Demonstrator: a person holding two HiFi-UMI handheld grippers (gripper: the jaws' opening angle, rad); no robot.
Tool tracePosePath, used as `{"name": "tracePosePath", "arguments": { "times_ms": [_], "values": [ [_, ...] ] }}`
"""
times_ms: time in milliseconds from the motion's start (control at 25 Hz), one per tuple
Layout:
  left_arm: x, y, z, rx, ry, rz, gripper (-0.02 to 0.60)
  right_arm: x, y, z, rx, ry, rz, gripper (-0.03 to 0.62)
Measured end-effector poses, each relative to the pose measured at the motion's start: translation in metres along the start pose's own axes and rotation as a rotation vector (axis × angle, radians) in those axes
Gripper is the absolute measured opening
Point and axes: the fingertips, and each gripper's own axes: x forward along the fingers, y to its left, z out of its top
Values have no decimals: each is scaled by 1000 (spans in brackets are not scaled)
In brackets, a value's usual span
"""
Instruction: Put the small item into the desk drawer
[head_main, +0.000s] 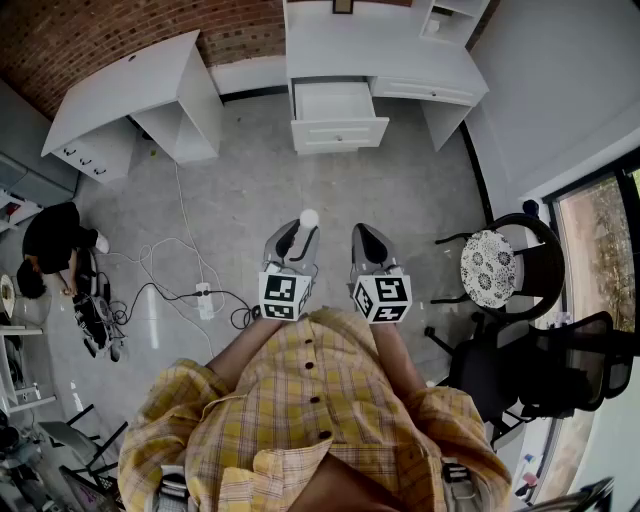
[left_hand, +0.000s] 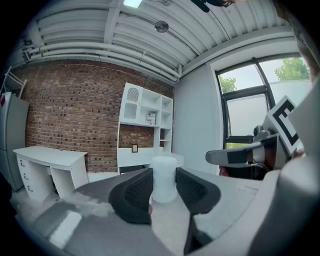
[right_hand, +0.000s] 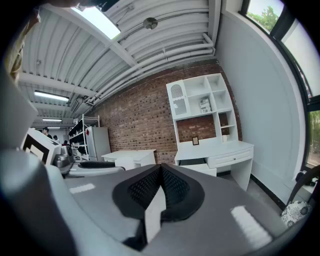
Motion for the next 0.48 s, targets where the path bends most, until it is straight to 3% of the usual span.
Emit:
{"name": "tracePosePath", "arguments": {
  "times_ms": [480],
  "values": [
    [17,-46,6,36,-9,24,153,-23,-37,5,6,-25,54,-3]
  ]
}}
